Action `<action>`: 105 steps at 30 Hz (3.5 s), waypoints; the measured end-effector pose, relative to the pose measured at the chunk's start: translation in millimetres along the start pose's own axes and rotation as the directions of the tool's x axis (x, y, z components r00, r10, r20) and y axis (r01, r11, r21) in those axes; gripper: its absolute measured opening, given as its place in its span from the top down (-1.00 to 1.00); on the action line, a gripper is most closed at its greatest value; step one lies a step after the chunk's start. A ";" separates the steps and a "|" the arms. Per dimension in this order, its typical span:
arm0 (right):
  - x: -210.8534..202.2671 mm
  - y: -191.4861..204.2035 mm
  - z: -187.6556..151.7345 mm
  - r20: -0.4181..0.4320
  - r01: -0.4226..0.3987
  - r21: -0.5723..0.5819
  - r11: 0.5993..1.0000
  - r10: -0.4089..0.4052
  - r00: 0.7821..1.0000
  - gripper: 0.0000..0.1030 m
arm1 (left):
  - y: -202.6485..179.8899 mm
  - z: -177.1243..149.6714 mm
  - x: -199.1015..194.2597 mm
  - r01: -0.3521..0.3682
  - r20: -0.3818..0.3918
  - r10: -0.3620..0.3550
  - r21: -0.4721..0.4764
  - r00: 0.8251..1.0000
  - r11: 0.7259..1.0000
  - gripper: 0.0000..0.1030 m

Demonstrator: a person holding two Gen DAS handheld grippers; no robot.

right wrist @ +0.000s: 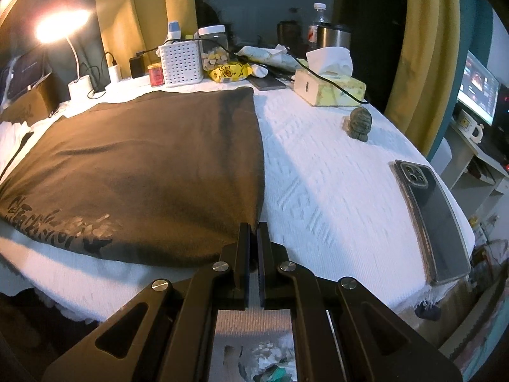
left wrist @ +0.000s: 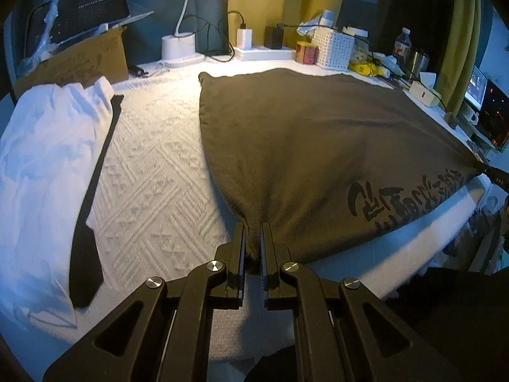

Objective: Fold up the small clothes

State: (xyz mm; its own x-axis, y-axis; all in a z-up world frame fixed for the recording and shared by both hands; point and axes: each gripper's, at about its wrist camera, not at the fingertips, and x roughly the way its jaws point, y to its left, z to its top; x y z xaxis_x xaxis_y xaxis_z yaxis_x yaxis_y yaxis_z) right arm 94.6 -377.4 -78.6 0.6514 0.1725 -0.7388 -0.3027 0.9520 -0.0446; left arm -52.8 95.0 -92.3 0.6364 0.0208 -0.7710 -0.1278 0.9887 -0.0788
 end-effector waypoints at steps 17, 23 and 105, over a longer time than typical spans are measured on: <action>7.8 0.0 -13.6 -0.032 0.043 -0.006 0.999 -0.043 0.999 0.91 | 13.7 5.1 -6.8 -0.063 0.008 0.063 -0.011 0.998 0.998 -0.03; 7.4 -6.0 -5.8 -0.040 0.022 0.013 1.000 -0.022 0.999 0.80 | 27.6 24.5 1.5 -0.091 0.004 0.092 -0.068 0.996 0.994 -0.12; 9.7 16.1 -1.5 -0.178 -0.042 0.181 0.983 0.074 0.981 -0.50 | -34.5 102.5 38.7 0.076 0.085 -0.074 -0.021 0.994 0.997 -0.36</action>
State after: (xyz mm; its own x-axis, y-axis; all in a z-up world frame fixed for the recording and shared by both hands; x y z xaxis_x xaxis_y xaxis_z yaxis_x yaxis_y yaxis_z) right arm 95.0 -360.7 -87.5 0.4929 0.1950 -0.8479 -0.1988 0.9740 0.1085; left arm 54.3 76.9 -54.7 0.7065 -0.0395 -0.7066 -0.0953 0.9841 -0.1502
